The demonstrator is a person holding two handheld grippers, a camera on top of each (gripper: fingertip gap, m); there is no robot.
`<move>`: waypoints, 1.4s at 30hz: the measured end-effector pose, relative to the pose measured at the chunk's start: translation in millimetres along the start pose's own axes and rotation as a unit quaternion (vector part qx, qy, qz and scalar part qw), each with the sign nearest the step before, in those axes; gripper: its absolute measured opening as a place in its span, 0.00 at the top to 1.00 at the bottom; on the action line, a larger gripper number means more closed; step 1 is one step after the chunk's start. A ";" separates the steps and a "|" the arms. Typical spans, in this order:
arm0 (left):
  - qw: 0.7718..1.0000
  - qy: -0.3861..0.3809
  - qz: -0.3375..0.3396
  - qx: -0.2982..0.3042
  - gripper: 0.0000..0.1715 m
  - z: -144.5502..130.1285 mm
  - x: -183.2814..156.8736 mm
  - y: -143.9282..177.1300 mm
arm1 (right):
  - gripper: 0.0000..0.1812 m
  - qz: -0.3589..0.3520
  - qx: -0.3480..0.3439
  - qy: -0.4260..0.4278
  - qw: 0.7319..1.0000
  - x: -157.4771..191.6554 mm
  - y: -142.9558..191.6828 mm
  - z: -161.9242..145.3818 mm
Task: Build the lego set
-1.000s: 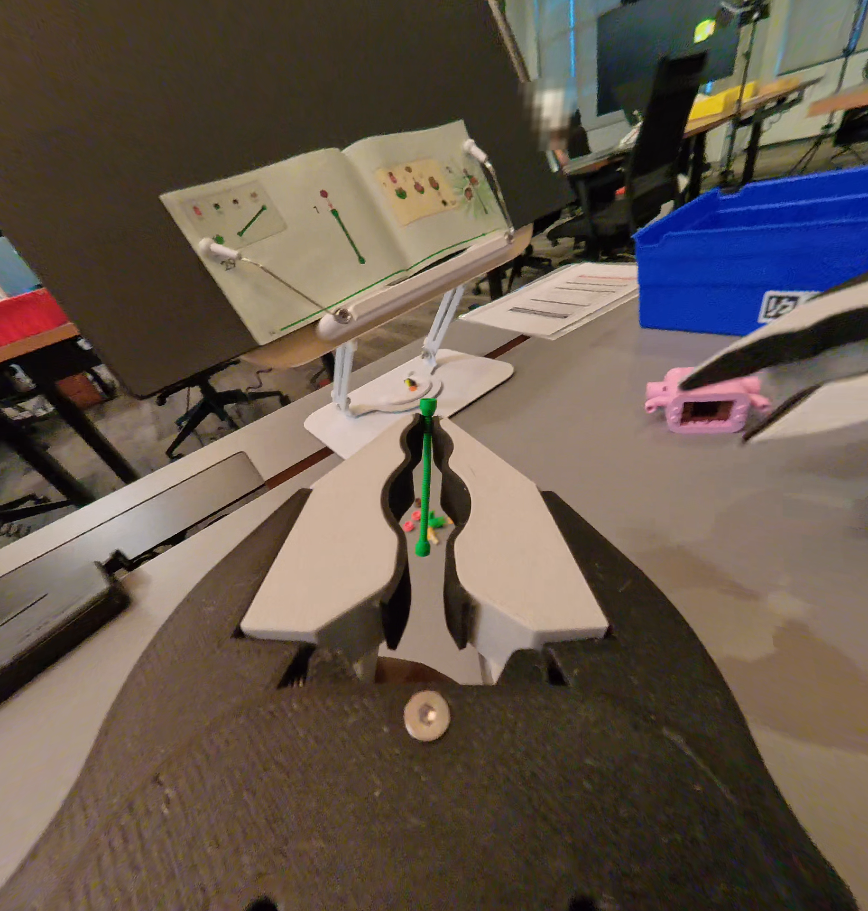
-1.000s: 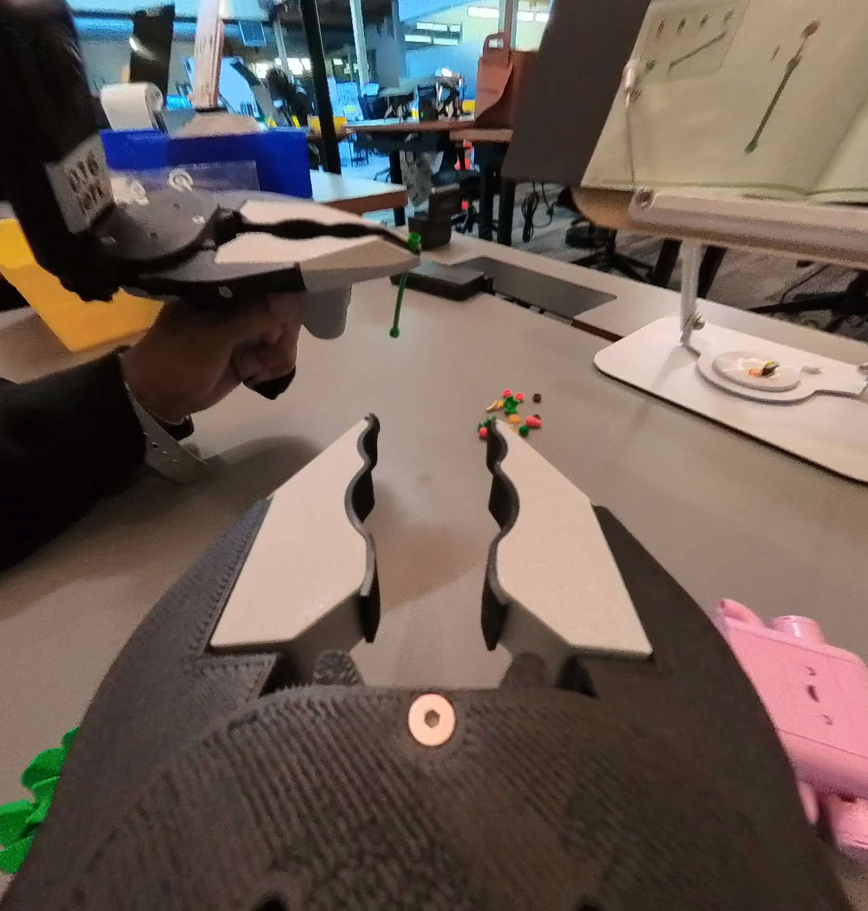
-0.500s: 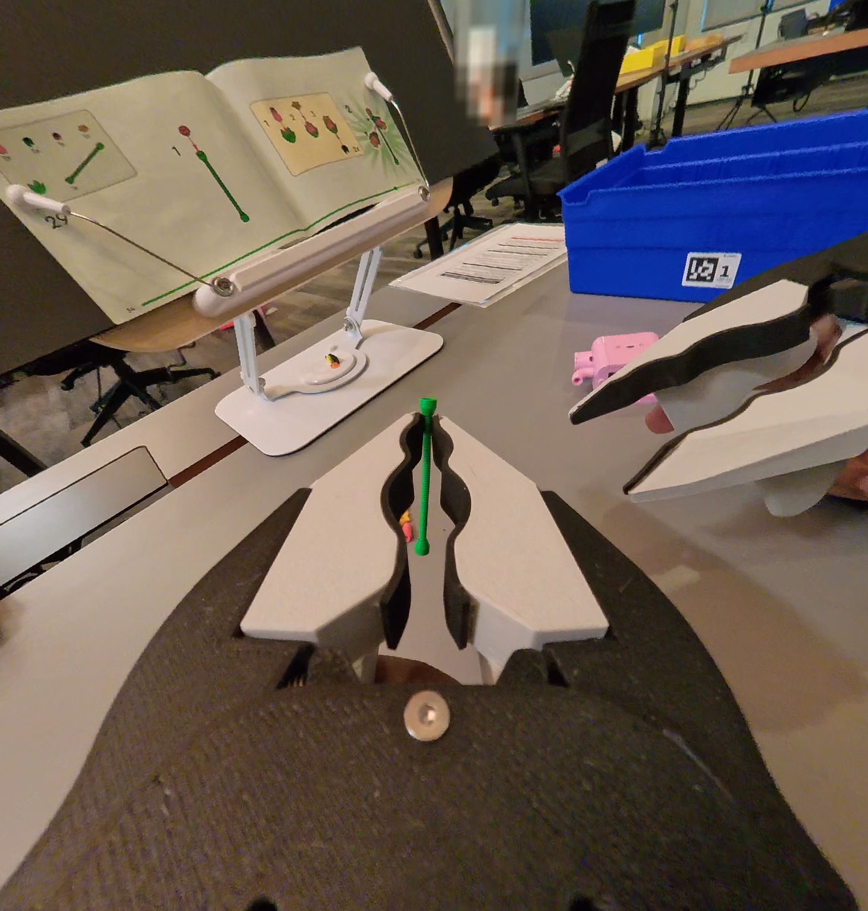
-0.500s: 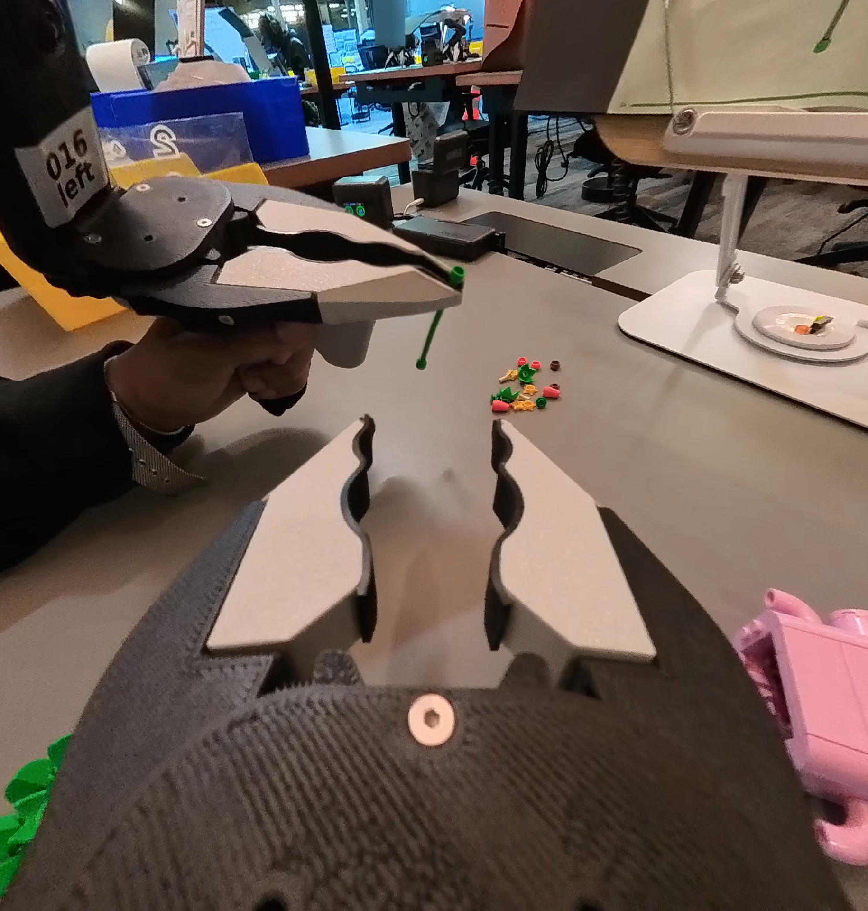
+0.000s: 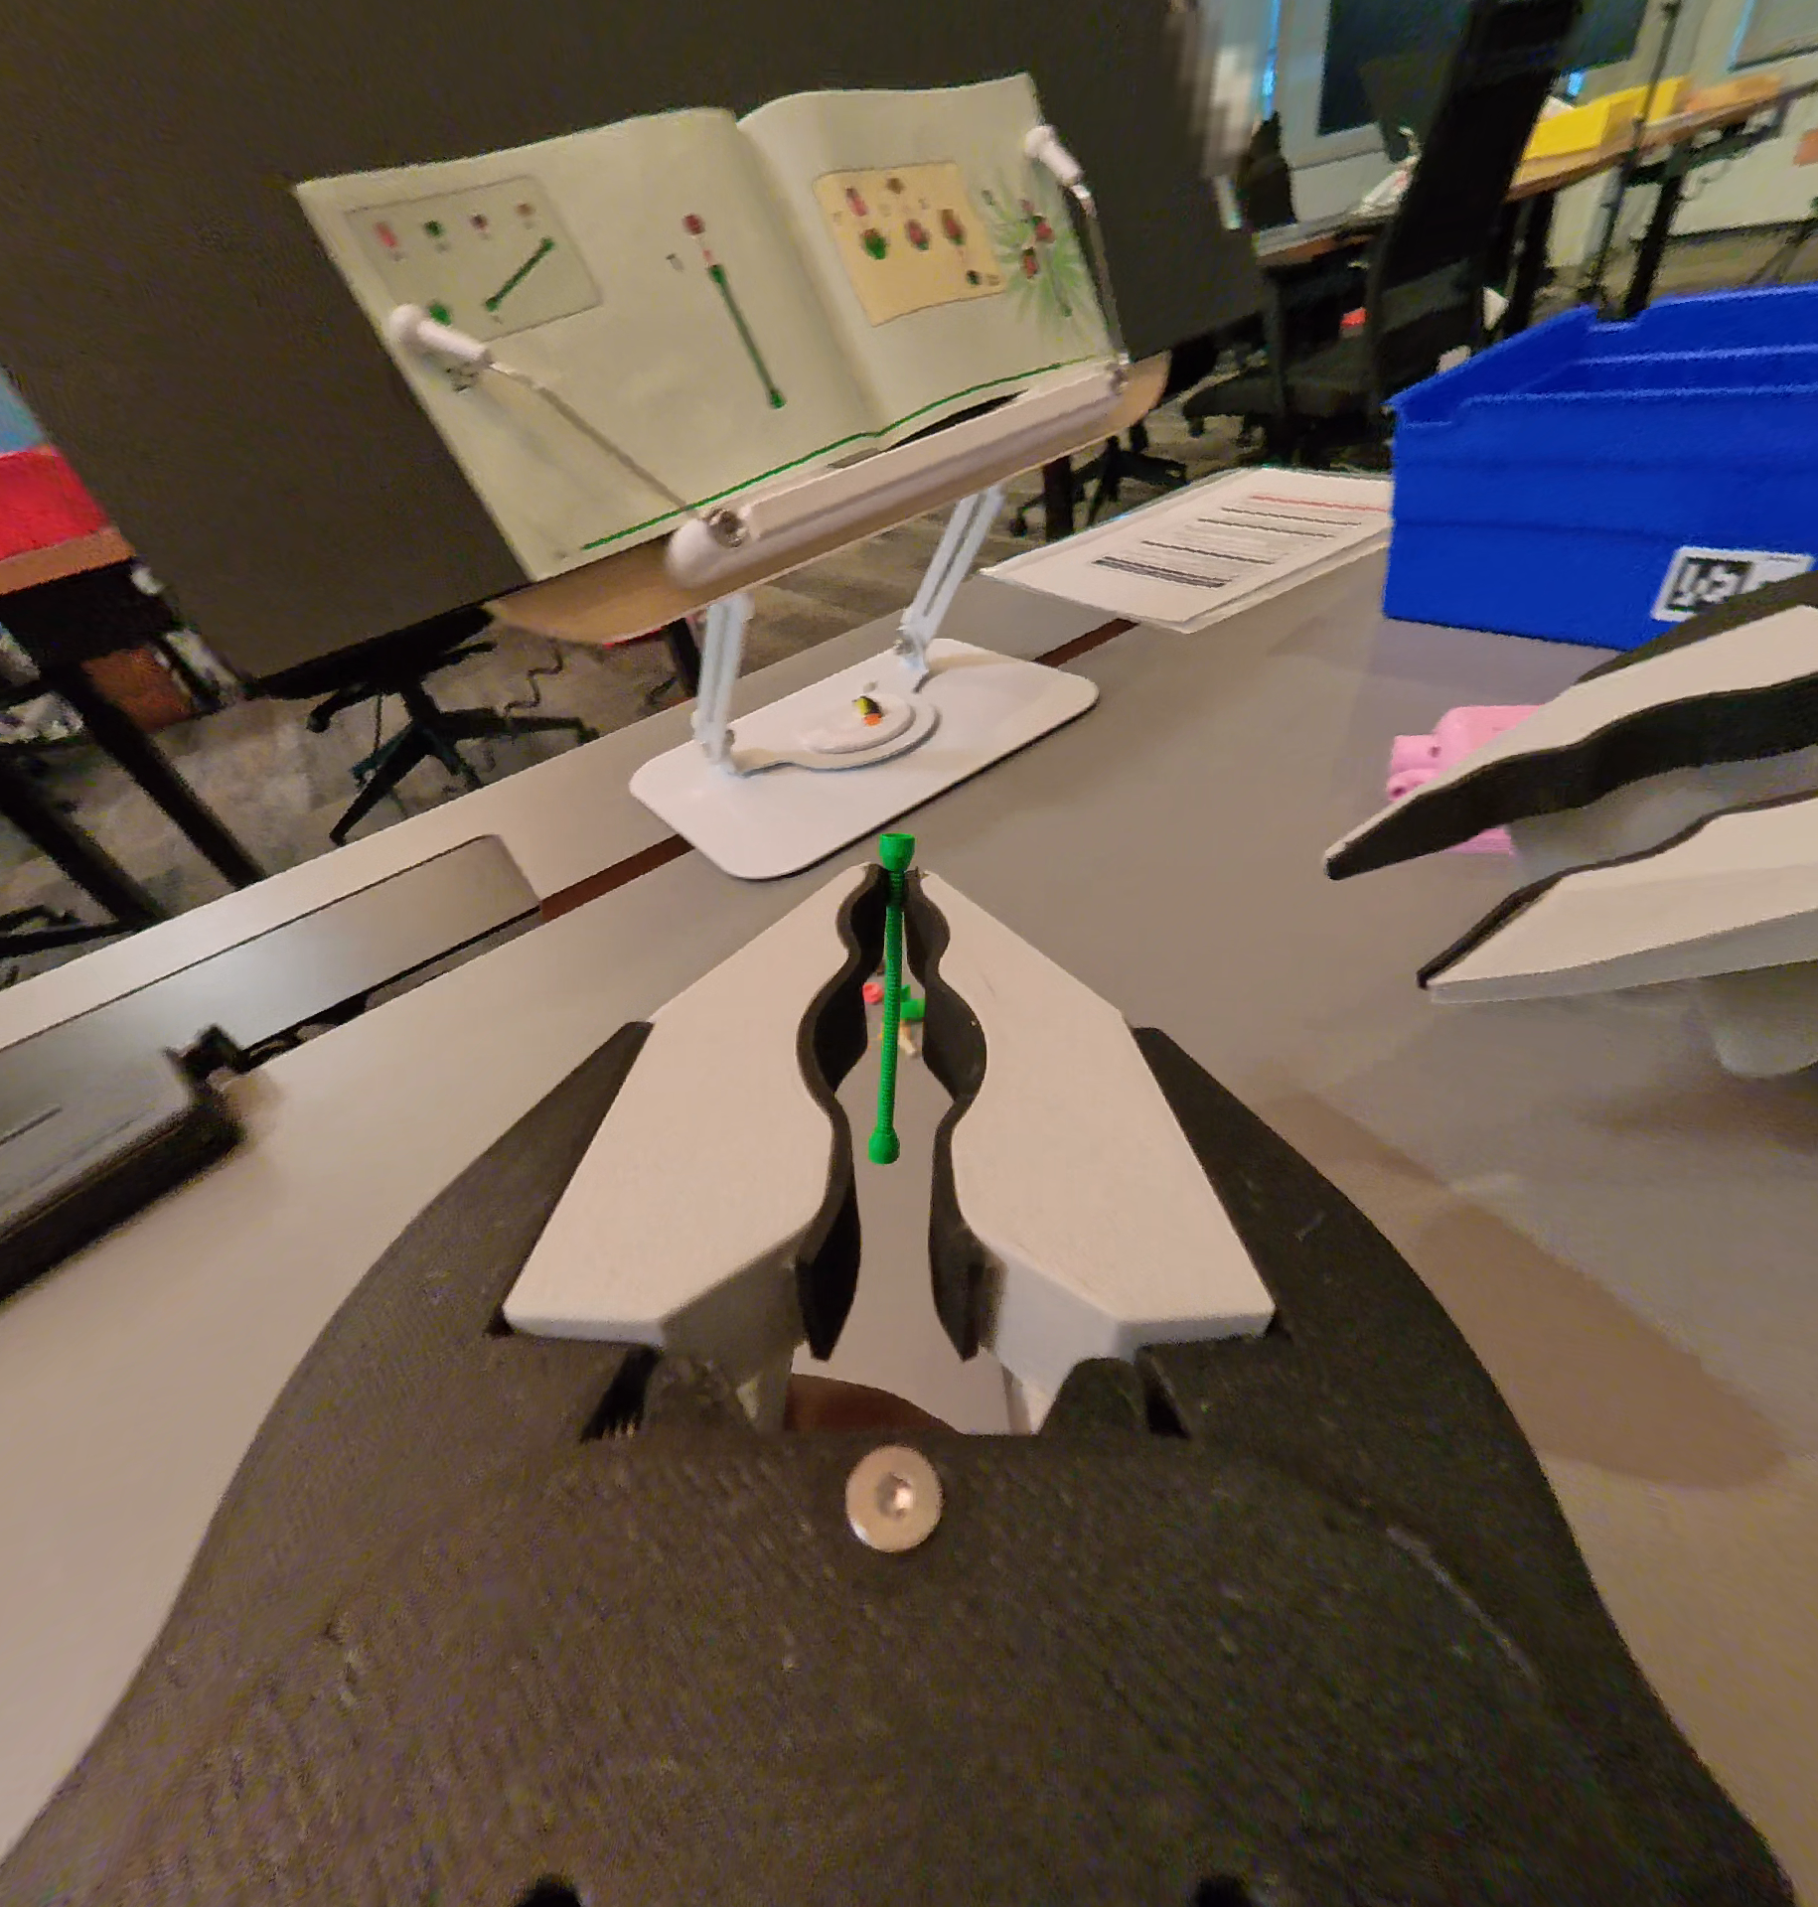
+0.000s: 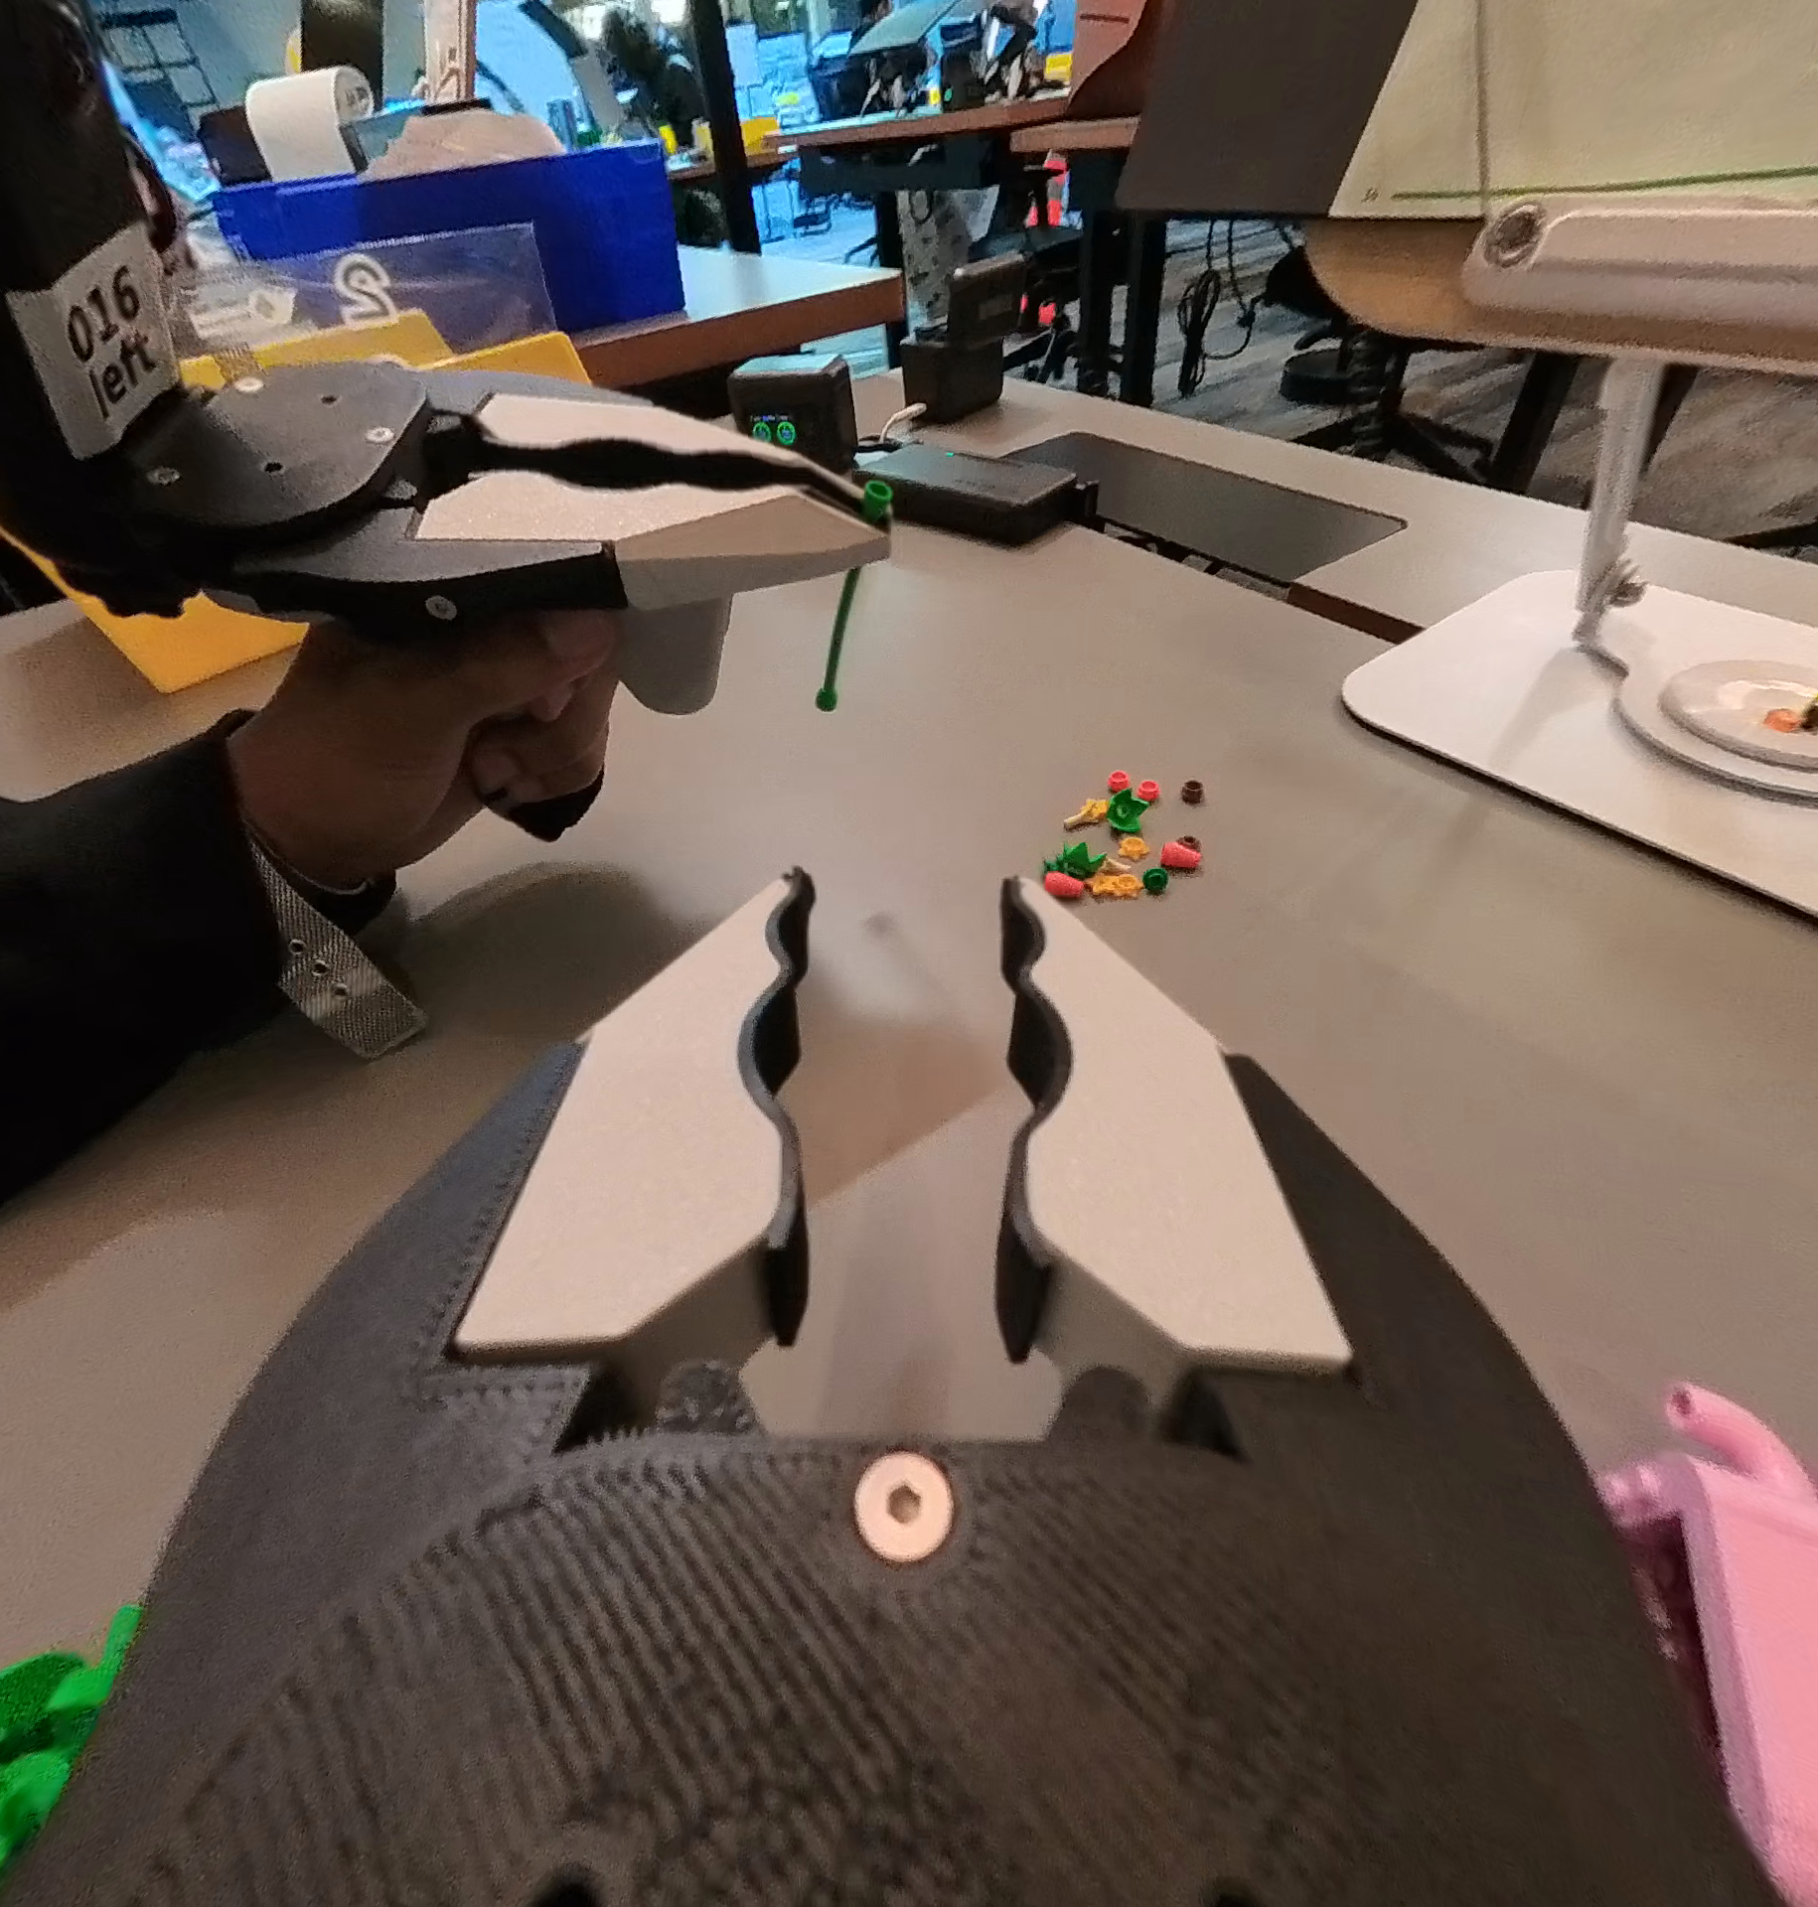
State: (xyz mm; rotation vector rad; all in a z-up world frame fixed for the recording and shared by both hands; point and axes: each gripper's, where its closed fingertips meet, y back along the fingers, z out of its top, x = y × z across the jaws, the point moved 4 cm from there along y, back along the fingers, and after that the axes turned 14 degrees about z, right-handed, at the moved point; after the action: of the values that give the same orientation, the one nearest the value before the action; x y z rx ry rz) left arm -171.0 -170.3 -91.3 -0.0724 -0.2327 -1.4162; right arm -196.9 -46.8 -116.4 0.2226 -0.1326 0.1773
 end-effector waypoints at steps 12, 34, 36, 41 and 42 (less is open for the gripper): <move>0.999 0.017 0.029 0.011 1.00 -5.3 7.7 -3.2 | 0.87 0.049 0.040 -0.007 0.998 -32.6 -40.7 5.6; 1.000 -0.013 0.017 0.007 1.00 -9.4 -11.5 -7.7 | 0.83 0.093 0.021 -0.092 0.991 -13.1 -22.4 -1.6; 1.000 -0.015 0.017 0.008 1.00 -9.6 -13.1 -8.6 | 0.83 0.088 0.034 -0.081 0.992 -11.2 -24.9 -3.6; 1.000 -0.011 0.017 0.008 1.00 -9.6 -13.7 -9.9 | 0.83 0.070 0.053 -0.048 0.995 -10.1 -27.5 -5.7; 1.000 -0.009 0.017 0.008 1.00 -10.5 -13.5 -10.4 | 0.84 0.055 0.051 -0.031 0.997 -12.7 -26.3 -4.3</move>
State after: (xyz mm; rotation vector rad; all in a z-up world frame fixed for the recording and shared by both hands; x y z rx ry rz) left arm -181.8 -160.8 -105.2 -0.0753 -0.2556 -1.3803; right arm -203.8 -73.0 -127.8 0.3223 -0.1975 0.2865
